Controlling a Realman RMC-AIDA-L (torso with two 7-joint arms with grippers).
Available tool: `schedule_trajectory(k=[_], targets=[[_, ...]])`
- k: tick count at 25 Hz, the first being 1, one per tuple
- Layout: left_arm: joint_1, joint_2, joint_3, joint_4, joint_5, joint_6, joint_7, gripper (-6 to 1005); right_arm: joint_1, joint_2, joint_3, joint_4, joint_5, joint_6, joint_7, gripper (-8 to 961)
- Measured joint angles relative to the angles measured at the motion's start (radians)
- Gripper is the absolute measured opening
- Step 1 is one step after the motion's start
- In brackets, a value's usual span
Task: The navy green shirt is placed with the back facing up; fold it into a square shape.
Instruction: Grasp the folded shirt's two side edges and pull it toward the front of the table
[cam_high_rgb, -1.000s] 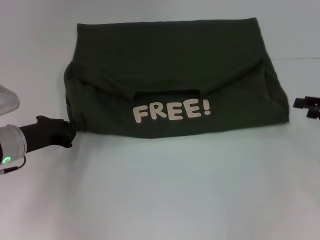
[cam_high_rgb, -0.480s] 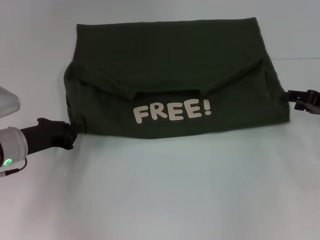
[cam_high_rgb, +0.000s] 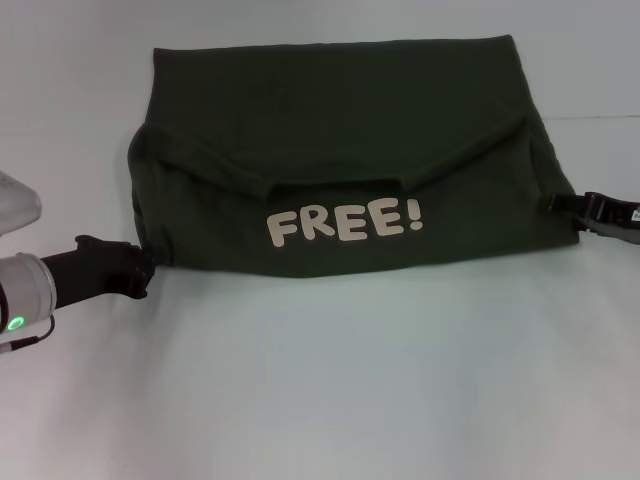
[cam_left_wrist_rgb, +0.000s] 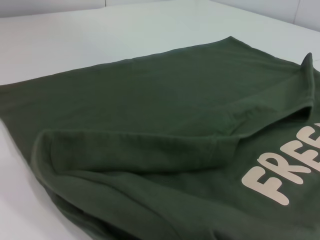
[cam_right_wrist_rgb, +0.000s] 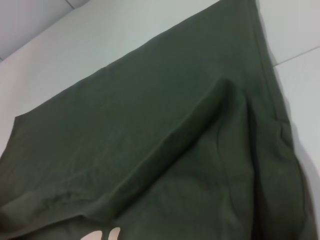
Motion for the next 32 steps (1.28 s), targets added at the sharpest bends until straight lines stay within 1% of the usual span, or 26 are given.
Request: schedule_trajectory(k=[4, 10, 19, 22, 26, 32], targets=[[0.001, 0.0, 0.0, 0.0, 0.0, 0.0, 0.0, -1, 0.001, 0.007, 0.004, 0.003, 0.007, -0.006, -0.025, 707], [0.003, 0.0, -0.002, 0.0, 0.0, 0.0, 0.0, -1, -0.002, 0.01, 0.004, 0.004, 0.008, -0.017, -0.027, 706], [0.003, 0.0, -0.001, 0.0, 0.0, 0.0, 0.0, -2, -0.021, 0.012, 0.009, 0.004, 0.008, -0.018, -0.028, 343], [0.005, 0.0, -0.004, 0.0, 0.0, 0.0, -0.005, -2, -0.041, 0.015, 0.013, -0.005, 0.021, -0.026, -0.037, 222], [0.017, 0.0, -0.009, 0.009, -0.001, 0.019, -0.028, -2, -0.086, 0.012, 0.015, -0.006, 0.102, -0.07, -0.101, 65], [0.053, 0.0, -0.021, 0.059, -0.009, 0.097, -0.083, -2, -0.145, 0.003, 0.021, -0.009, 0.181, -0.151, -0.185, 20]])
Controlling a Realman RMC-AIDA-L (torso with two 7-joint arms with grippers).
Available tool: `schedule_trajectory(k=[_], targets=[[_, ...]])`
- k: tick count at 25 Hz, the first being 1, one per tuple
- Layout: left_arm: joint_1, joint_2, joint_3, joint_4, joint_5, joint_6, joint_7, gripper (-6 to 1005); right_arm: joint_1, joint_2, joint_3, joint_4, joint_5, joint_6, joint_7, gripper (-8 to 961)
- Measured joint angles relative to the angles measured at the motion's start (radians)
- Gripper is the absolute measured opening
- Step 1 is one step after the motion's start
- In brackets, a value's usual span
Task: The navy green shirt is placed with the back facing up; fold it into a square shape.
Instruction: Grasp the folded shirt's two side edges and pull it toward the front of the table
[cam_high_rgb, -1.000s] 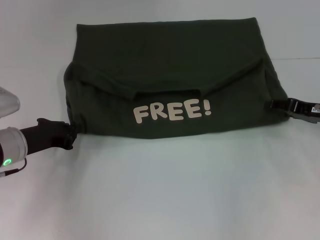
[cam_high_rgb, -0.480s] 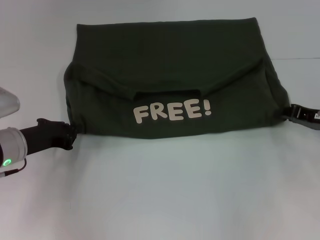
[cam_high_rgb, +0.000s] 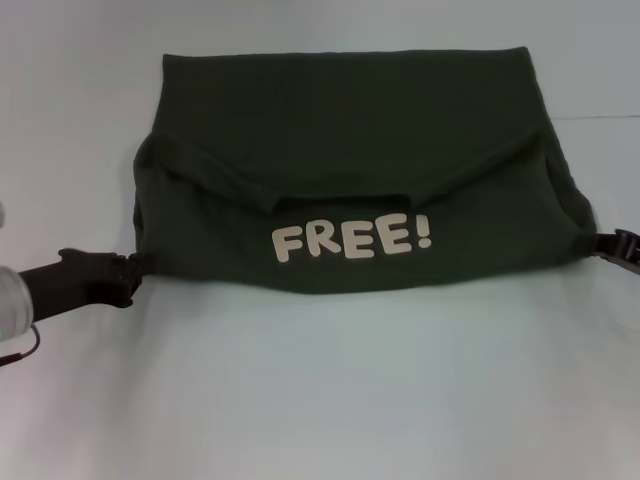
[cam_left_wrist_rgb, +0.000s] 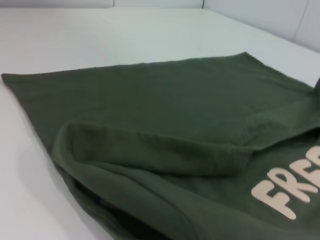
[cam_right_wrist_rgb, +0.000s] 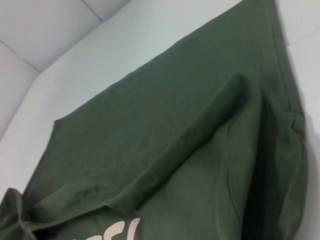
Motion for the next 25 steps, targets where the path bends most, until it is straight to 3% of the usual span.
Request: schedule_trajectory(k=[2, 14, 25], targets=[[0.008, -0.001, -0.017, 0.01, -0.001, 0.029, -0.01, -1, -0.02, 0.0, 0.015, -0.001, 0.016, -0.032, -0.033, 21], [0.115, 0.0, -0.341, 0.081, -0.014, 0.477, -0.042, -2, -0.176, 0.009, 0.138, -0.038, 0.024, -0.352, -0.244, 29], [0.235, -0.001, -0.466, 0.102, 0.0, 0.72, -0.048, -1, -0.292, 0.0, 0.16, -0.047, -0.007, -0.509, -0.356, 36]])
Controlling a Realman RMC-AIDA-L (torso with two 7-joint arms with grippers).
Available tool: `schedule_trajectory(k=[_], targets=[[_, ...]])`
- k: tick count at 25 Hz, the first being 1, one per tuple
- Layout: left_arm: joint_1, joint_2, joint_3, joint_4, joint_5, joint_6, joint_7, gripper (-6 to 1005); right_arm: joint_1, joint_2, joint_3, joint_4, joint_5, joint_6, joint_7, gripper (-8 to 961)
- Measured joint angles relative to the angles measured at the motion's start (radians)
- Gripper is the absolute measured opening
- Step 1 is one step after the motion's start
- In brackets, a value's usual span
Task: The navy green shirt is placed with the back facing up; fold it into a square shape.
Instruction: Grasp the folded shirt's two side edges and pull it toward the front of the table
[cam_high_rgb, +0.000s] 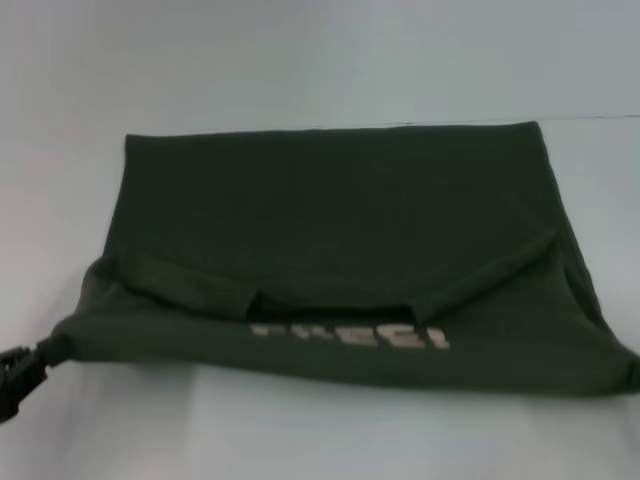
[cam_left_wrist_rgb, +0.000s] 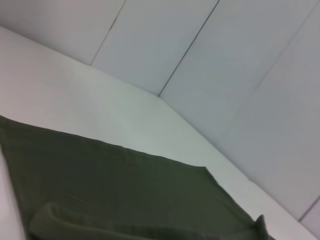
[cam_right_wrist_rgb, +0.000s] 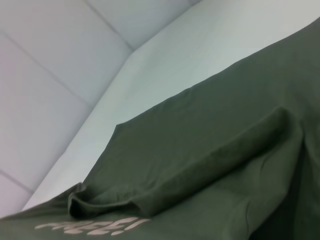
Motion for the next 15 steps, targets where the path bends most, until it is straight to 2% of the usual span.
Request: schedule_trajectory(k=[5, 15], targets=[[0.032, -0.002, -0.012, 0.017, 0.034, 0.072, 0.005, -1, -0.035, 0.007, 0.013, -0.007, -0.036, -0.047, -0.042, 39], [0.047, -0.005, -0.021, 0.019, 0.129, 0.145, 0.007, -2, -0.077, 0.01, 0.036, -0.007, -0.038, -0.081, -0.07, 45]])
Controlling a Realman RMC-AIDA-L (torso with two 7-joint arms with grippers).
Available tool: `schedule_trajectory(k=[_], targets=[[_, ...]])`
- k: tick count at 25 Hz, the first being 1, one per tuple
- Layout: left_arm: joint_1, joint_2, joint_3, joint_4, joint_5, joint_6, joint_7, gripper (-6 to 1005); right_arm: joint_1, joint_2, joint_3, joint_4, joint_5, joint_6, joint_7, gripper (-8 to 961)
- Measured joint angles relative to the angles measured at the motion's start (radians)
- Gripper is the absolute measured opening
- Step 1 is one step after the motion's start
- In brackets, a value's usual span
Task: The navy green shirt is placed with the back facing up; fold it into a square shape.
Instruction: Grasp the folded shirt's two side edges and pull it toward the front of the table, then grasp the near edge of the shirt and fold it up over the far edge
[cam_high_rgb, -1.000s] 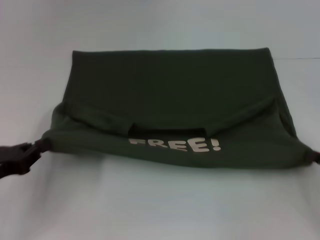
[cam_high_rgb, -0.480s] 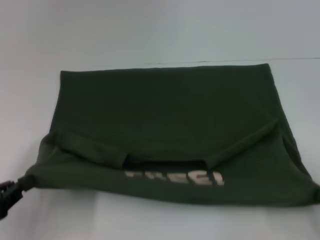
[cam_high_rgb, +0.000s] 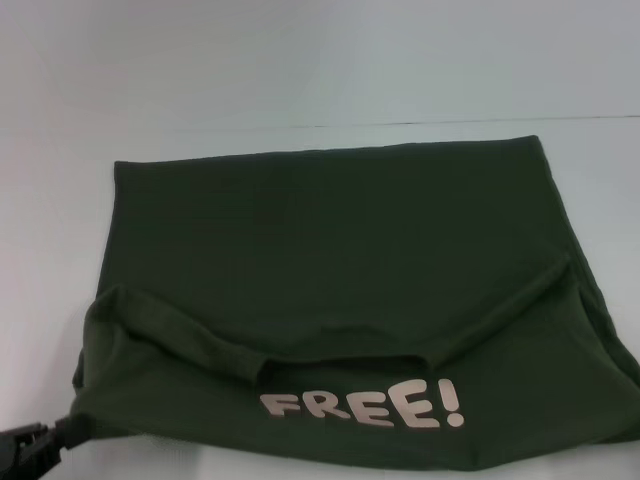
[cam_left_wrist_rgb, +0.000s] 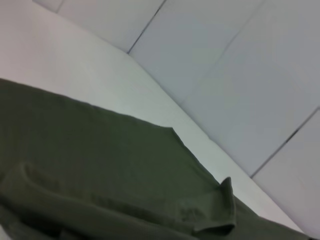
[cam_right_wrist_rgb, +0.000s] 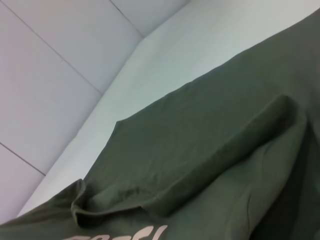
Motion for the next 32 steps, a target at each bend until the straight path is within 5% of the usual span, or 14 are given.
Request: schedule_trajectory(k=[17, 24, 32], targets=[[-0.046, 0.015, -0.043, 0.0, 0.038, 0.019, -0.019, -1, -0.008, 0.003, 0.14, -0.002, 0.0, -0.057, -0.017, 56], [-0.164, 0.065, -0.09, -0.002, 0.027, -0.025, -0.059, -2, 0.109, 0.006, 0.247, 0.004, 0.002, -0.05, -0.024, 60], [-0.329, 0.119, -0.081, -0.069, 0.026, -0.23, -0.095, -2, 0.306, 0.0, 0.253, 0.016, 0.003, 0.138, -0.014, 65]])
